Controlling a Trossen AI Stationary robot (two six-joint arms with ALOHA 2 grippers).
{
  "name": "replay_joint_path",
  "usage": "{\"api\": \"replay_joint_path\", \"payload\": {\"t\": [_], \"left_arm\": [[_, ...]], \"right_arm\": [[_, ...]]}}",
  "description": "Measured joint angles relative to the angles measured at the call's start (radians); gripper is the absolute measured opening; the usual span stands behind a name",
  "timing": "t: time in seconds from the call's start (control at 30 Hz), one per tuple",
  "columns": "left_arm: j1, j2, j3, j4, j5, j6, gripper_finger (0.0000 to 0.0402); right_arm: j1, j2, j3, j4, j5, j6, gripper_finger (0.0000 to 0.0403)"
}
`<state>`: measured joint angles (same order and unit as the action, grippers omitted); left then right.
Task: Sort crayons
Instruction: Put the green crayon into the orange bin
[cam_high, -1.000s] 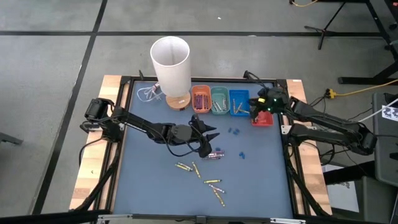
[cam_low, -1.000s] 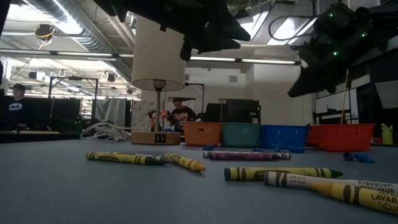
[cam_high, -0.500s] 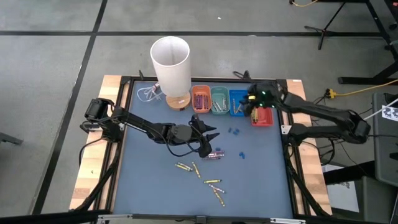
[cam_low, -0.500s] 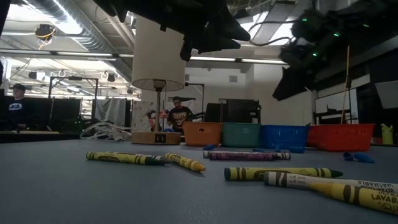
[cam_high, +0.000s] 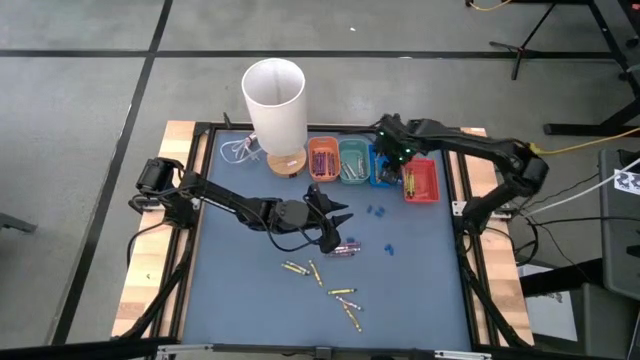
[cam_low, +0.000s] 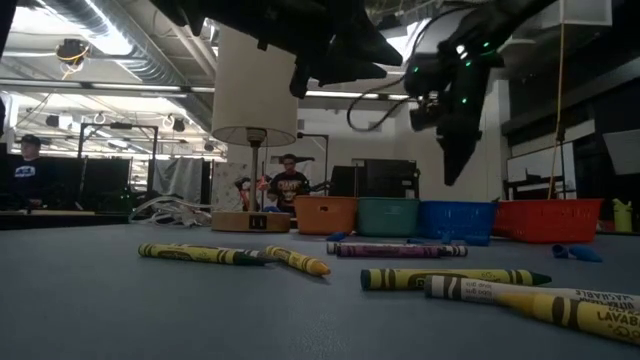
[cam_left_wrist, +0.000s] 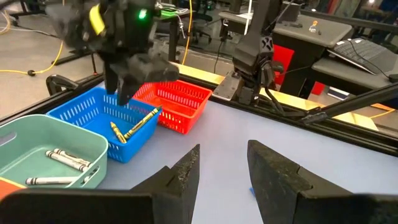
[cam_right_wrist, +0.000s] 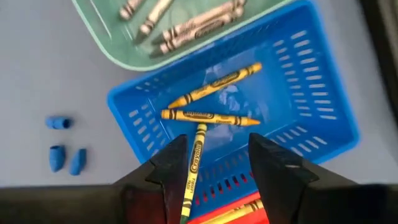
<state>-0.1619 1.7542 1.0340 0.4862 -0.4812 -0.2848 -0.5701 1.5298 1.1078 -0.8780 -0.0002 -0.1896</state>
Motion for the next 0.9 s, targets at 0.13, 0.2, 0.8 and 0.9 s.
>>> {"api": "replay_joint_path", "payload": {"t": [0.13, 0.2, 0.8, 0.9], "left_arm": [[0.000, 0.000, 0.000, -0.001, 0.000, 0.000, 0.0119], [0.000, 0.000, 0.000, -0.003, 0.000, 0.000, 0.0119], [0.000, 0.000, 0.000, -0.007, 0.000, 0.000, 0.0119], [0.000, 0.000, 0.000, -0.007, 0.000, 0.000, 0.0119]], "right_arm": [[0.000, 0.076, 0.020, -0.033, -0.003, -0.003, 0.0165], [0.000, 0.100, 0.020, -0.043, -0.004, -0.005, 0.0165], [0.000, 0.145, 0.020, -0.109, 0.000, -0.055, 0.0165], [0.000, 0.145, 0.020, -0.109, 0.000, -0.055, 0.0165]]}}
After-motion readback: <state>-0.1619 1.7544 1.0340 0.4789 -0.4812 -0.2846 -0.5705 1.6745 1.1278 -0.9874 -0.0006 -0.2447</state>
